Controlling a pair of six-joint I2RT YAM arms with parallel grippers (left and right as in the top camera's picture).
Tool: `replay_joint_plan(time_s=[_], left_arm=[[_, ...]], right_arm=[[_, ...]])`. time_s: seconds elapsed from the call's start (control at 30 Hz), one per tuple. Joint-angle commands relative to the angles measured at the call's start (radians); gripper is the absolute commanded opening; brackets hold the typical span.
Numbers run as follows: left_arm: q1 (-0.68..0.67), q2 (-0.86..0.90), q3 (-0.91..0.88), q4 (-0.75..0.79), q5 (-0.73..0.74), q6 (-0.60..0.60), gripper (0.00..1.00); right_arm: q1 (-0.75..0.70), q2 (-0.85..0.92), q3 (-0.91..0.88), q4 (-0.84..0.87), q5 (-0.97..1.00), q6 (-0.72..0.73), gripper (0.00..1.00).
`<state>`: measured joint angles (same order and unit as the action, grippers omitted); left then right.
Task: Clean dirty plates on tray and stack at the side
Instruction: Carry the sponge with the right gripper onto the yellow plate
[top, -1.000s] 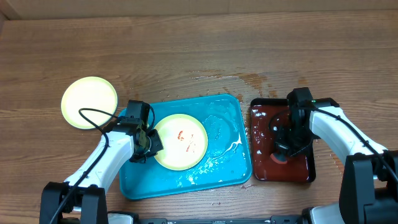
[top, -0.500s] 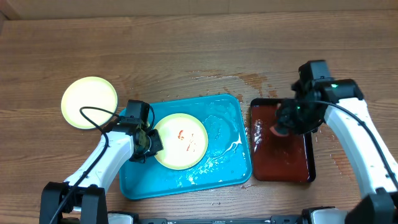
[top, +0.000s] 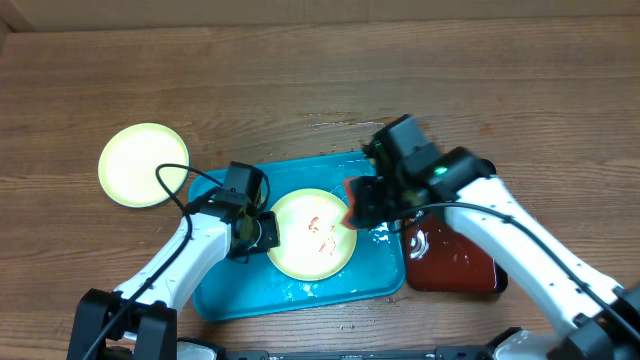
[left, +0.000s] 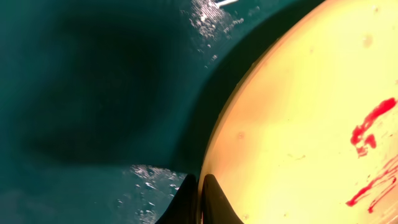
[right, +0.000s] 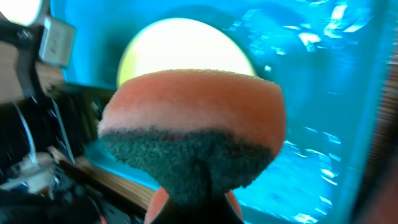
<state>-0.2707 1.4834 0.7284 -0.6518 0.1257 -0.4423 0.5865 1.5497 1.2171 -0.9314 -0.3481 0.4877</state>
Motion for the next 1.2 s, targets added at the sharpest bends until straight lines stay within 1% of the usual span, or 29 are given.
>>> replay_joint_plan(time_s=[0.0,0.1,0.33,0.43,0.53,0.6,0.67,0.83,0.93,1.03,1.17], left_arm=[[-0.019,0.009,0.018,-0.002,-0.037,-0.064,0.04],[-0.02,0.009,0.018,-0.002,-0.037,-0.079,0.04],[-0.02,0.009,0.018,-0.002,-0.036,-0.078,0.04],[-0.02,0.009,0.018,-0.002,-0.036,-0.078,0.04],[-0.02,0.009,0.018,-0.004,-0.036,-0.077,0.04],[-0.02,0.009,0.018,-0.007,-0.036,-0.077,0.04],[-0.02,0.009,0.018,-0.01,-0.037,-0.076,0.04],[-0.02,0.009,0.018,-0.009,-0.063,-0.074,0.04],[-0.02,0.009,0.018,-0.009,-0.066,-0.074,0.04],[-0.02,0.009,0.018,-0.009,-0.066,-0.074,0.05],[-0.02,0.009,0.018,-0.013,-0.066,-0.058,0.04]], right_arm=[[0.042,0.076,-0.004,0.065,0.022,0.191,0.04],[0.074,0.165,-0.008,0.132,0.003,0.243,0.04],[0.142,0.389,-0.008,0.317,-0.214,0.25,0.04],[0.15,0.459,-0.008,0.338,-0.239,0.281,0.04],[0.147,0.488,-0.008,0.343,-0.241,0.278,0.04],[0.136,0.488,-0.006,0.319,-0.222,0.268,0.04],[0.119,0.486,0.007,0.247,-0.171,0.268,0.04],[0.072,0.485,0.056,-0.002,0.061,0.214,0.04],[0.055,0.485,0.077,-0.084,0.148,0.188,0.04],[0.048,0.485,0.092,-0.102,0.208,0.189,0.04],[0.047,0.485,0.098,-0.04,0.217,0.198,0.04]])
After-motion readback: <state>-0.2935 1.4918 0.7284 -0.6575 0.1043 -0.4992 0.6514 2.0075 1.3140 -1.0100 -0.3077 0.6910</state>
